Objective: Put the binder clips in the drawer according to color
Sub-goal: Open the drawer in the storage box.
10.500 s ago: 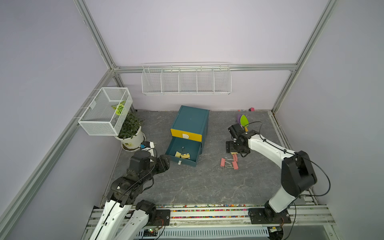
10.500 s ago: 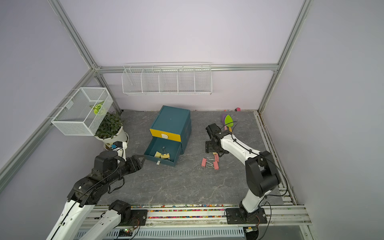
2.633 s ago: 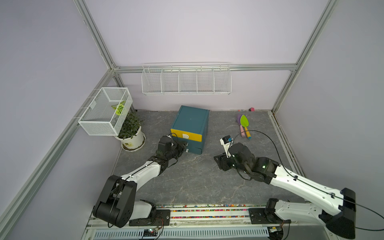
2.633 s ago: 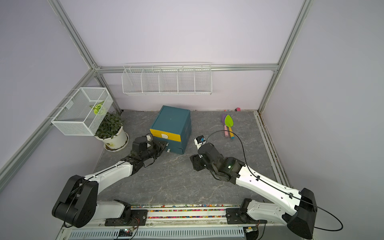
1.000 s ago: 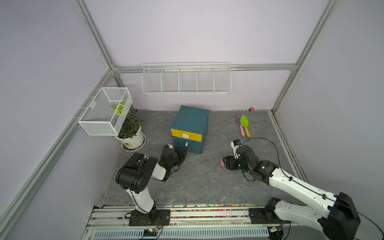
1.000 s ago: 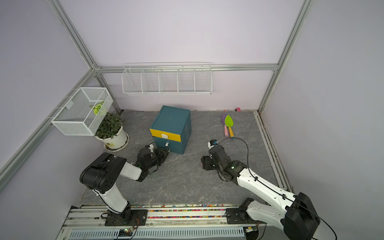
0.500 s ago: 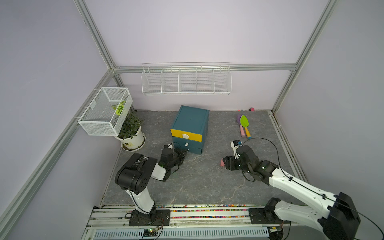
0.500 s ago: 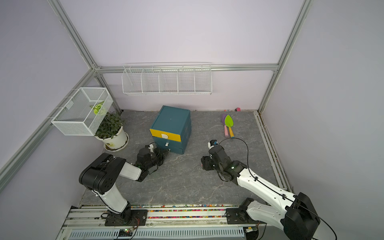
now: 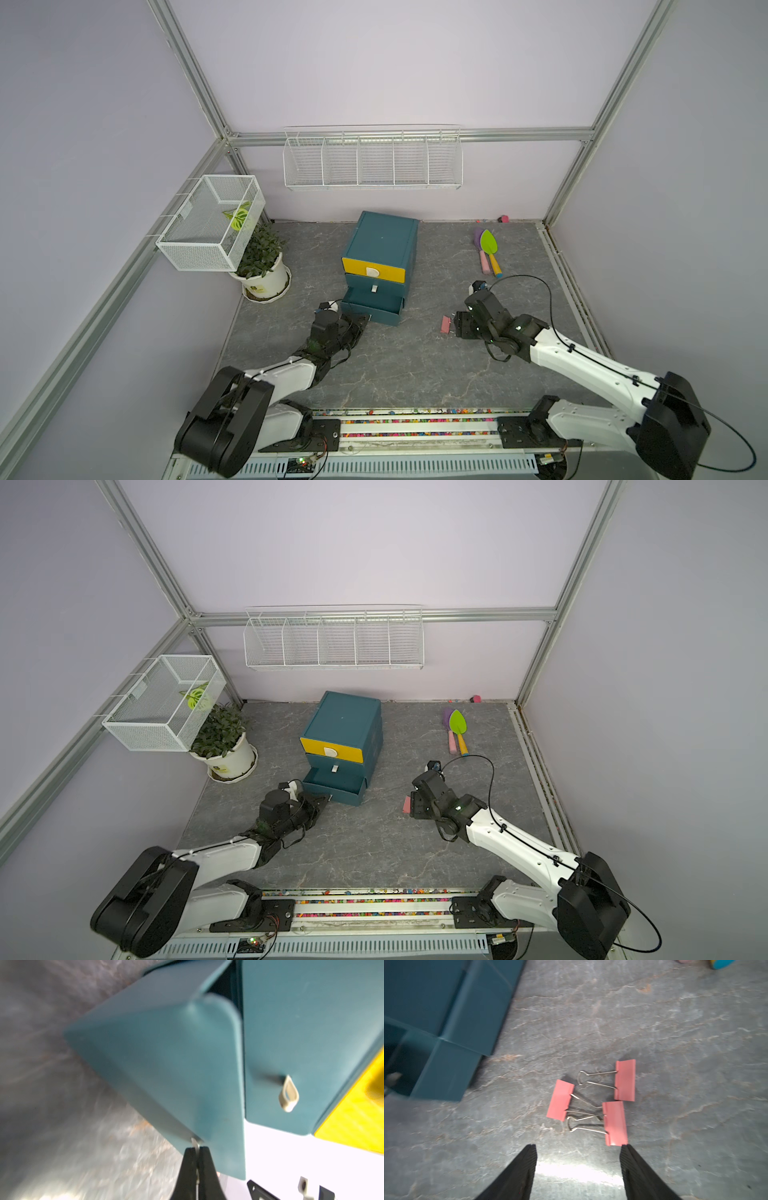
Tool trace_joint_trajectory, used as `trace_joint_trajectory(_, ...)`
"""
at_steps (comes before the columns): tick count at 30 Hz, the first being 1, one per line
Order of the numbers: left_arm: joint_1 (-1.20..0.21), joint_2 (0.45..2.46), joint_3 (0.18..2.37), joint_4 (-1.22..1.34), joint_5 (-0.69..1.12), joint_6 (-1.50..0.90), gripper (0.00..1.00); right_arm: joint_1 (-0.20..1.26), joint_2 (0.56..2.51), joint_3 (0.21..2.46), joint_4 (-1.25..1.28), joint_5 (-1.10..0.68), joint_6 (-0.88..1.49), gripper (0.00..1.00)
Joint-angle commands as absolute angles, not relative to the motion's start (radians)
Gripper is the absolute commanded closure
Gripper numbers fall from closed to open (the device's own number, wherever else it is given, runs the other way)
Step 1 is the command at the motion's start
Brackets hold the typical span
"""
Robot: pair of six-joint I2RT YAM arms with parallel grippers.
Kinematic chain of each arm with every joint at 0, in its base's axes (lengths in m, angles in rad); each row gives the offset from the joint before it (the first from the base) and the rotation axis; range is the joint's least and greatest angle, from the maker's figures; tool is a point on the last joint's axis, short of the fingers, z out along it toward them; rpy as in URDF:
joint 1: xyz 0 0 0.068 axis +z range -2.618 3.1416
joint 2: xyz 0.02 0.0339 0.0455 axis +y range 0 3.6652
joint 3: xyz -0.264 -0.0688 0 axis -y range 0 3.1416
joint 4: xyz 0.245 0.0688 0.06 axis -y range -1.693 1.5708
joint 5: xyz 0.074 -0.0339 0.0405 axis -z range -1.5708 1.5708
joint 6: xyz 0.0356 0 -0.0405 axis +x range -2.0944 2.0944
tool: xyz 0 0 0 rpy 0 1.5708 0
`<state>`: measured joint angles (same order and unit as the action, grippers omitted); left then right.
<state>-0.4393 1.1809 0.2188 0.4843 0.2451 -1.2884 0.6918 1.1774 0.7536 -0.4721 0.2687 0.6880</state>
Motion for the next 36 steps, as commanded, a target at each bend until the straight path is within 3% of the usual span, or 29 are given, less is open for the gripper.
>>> trace_joint_trajectory(1, -0.446, 1.073, 0.212, 0.309, 0.218, -1.242, 1.00, 0.666, 1.187, 0.776, -0.549, 0.321, 0.738, 0.30)
trace_joint_trajectory(17, -0.447, 1.018, 0.178, 0.259, 0.224, -1.250, 1.00, 0.595, 1.279, 0.819, -0.665, 0.213, 0.639, 0.28)
trace_joint_trajectory(34, -0.483, 0.991, 0.150, 0.238, 0.210, -1.273, 1.00, 0.578, 1.514, 0.929, -0.800, 0.124, 0.555, 0.30)
trace_joint_trajectory(36, -0.483, 0.972, 0.150, 0.222, 0.208, -1.271, 0.88, 0.577, 1.544, 0.934, -0.802, 0.138, 0.554, 0.31)
